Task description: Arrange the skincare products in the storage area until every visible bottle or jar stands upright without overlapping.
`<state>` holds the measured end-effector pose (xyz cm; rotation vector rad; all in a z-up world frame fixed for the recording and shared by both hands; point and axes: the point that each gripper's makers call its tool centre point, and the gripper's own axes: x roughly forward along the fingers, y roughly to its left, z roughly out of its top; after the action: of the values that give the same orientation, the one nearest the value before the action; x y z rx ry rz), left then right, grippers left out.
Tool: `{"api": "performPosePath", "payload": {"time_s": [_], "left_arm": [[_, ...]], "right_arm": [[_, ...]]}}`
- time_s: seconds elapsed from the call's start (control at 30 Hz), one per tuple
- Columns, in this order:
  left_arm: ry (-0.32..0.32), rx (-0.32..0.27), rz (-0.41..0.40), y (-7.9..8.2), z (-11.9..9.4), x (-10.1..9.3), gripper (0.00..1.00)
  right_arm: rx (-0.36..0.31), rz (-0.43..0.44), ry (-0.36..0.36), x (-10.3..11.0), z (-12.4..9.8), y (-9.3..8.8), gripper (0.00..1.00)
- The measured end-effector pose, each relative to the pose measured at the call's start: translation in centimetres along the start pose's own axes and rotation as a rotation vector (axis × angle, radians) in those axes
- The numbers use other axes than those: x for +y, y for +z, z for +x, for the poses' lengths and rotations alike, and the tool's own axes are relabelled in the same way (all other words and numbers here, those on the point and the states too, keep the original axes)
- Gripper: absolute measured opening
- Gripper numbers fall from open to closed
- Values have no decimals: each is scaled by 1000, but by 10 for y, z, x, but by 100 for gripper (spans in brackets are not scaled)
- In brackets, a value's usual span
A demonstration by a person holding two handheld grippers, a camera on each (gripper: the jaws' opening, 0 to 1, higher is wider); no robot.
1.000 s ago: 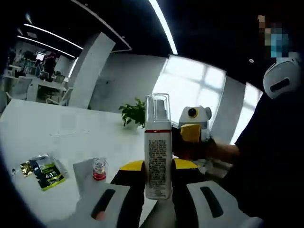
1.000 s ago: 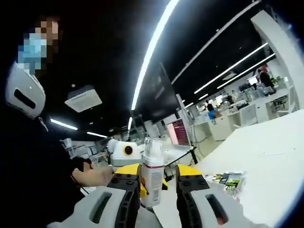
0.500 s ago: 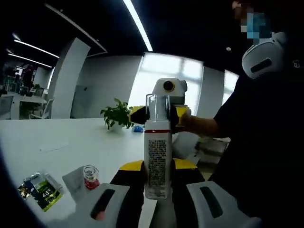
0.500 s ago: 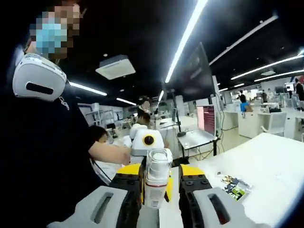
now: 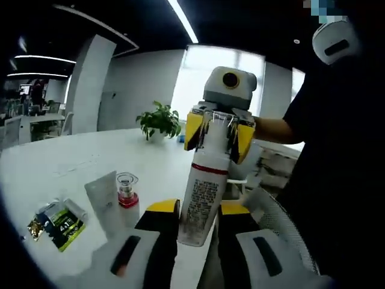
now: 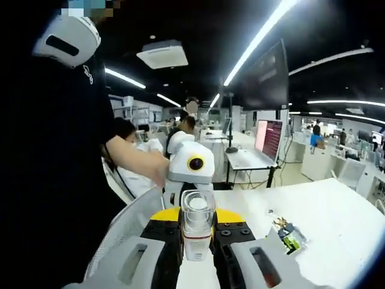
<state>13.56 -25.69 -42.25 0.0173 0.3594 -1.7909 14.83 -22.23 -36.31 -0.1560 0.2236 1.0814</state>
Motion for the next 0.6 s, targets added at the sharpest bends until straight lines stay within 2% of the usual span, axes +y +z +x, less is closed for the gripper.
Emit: {"api": "performPosePath", "payload": {"time_s": [0.17, 0.23, 0.33, 0.43, 0.6], "left_arm": [[47, 39, -5, -17, 6, 15, 23], [104, 74, -34, -27, 4, 26, 25], [147, 78, -37, -32, 0, 32, 31], [175, 80, -51, -36, -8, 36, 35], [217, 99, -76, -48, -23, 42, 42]], "right_arm": [[44, -7, -13, -8, 7, -20, 10], [72, -6, -18, -12, 11, -32, 10], [87, 26, -17, -22, 16, -51, 10], [109, 29, -16, -30, 18, -65, 10], [108, 43, -41, -45, 24, -85, 11]]}}
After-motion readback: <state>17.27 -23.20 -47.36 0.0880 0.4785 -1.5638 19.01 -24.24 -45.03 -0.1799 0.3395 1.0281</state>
